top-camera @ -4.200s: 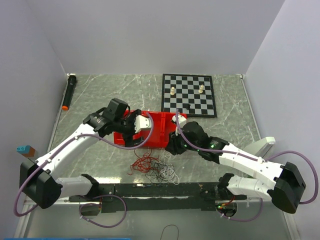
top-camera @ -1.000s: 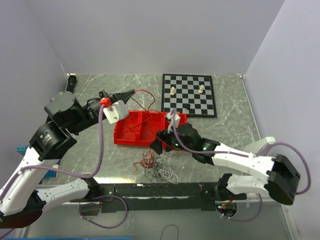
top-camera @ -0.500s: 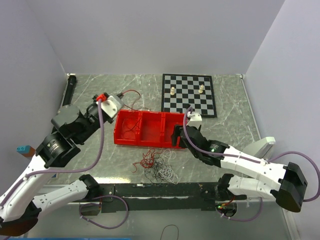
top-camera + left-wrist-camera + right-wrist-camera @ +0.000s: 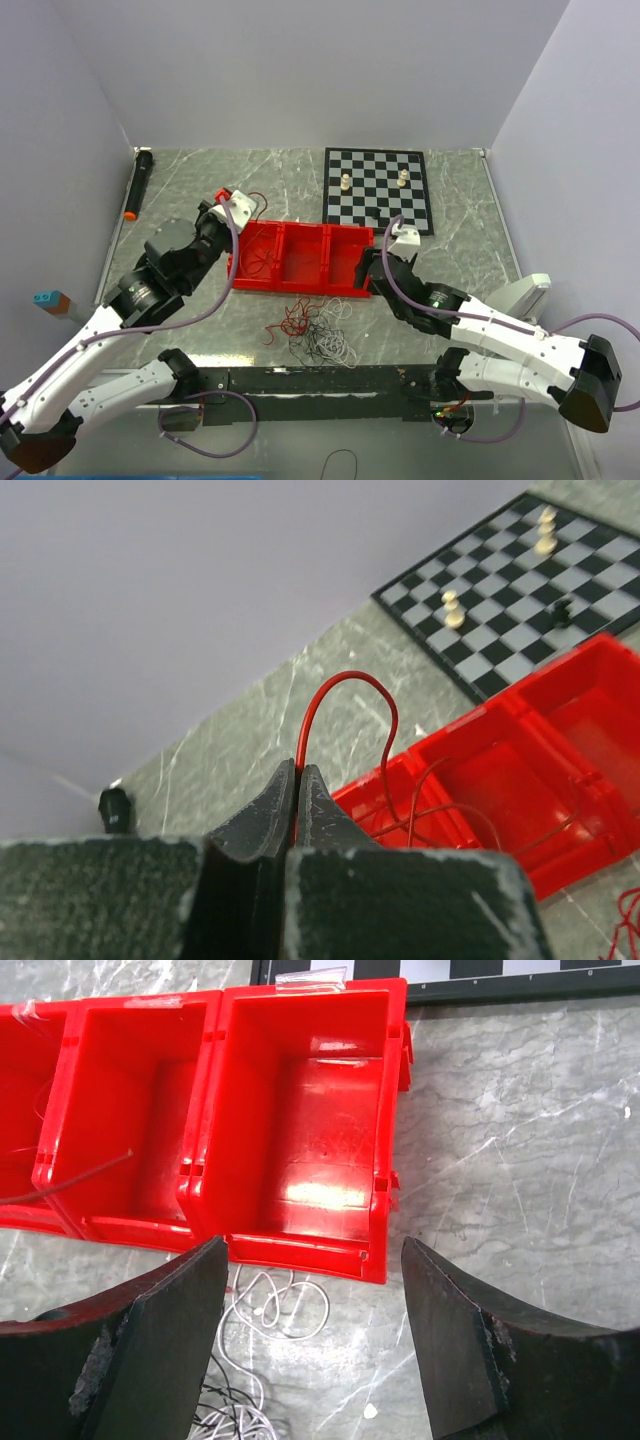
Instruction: Untangle the cables
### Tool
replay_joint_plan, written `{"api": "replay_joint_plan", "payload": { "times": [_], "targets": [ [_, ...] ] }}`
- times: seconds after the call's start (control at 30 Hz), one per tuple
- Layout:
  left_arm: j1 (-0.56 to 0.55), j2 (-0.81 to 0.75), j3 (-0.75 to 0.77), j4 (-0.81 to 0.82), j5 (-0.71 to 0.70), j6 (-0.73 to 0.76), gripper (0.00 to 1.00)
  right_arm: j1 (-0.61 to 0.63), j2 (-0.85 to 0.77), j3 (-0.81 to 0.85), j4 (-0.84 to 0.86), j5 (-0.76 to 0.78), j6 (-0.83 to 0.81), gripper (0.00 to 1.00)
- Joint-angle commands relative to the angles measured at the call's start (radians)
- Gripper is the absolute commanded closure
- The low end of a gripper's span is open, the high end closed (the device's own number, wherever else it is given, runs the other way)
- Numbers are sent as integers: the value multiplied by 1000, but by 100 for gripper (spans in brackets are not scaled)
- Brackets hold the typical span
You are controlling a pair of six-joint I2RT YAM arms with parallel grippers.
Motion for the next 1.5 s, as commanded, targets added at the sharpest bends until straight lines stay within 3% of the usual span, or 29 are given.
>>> {"api": "replay_joint_plan", "payload": {
  "times": [0.0, 0.23, 0.9, 1.27, 1.47],
  "targets": [
    [3, -4, -29, 108, -131, -25, 99, -2, -24, -12, 4, 23, 16, 24],
    [39, -12, -69, 198, -259, -27, 99, -3, -4, -20, 31, -6, 1, 24],
    [101, -58, -159, 171, -354, -16, 99, -3, 29, -47, 88, -60, -15, 25],
    [110, -1, -184, 85, -199, -31, 99, -8, 49, -58, 114, -79, -13, 26],
    [110, 149, -208, 198, -152, 22, 99, -17, 42, -75, 126, -86, -12, 26]
  ]
}}
